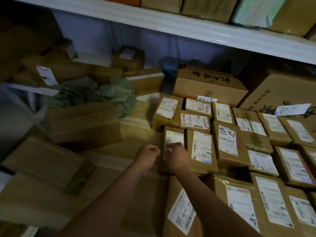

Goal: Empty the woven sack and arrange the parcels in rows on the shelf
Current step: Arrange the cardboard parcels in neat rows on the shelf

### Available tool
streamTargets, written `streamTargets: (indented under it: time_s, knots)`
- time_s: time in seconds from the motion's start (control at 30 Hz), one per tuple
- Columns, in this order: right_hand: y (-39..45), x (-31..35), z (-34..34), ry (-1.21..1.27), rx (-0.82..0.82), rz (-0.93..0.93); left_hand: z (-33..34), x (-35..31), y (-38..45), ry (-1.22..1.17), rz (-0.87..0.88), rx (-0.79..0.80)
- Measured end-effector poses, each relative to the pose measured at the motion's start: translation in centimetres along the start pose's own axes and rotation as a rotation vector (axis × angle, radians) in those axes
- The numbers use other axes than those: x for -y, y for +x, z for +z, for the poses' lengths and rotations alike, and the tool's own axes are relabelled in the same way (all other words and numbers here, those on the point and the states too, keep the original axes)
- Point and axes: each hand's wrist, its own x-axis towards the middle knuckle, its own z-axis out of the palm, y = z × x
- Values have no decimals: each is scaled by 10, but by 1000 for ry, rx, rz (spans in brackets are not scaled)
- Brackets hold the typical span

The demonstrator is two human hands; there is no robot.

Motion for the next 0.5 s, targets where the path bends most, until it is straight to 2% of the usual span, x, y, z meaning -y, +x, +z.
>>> streamTargets:
  time_s: [0.27, 0.37, 0.43, 0.5]
  knots:
    - [12, 89, 38, 16, 68, -181, -112, -8, -6, 79, 101, -300]
    - [15, 122, 53, 48, 103, -177, -161, -9, -9, 122, 136, -575]
    - [21, 141, 61, 77, 125, -130, -193, -8, -8, 200, 72, -767]
    - [28, 155, 67, 102, 138, -77, -222, -6, -5, 192, -15, -834]
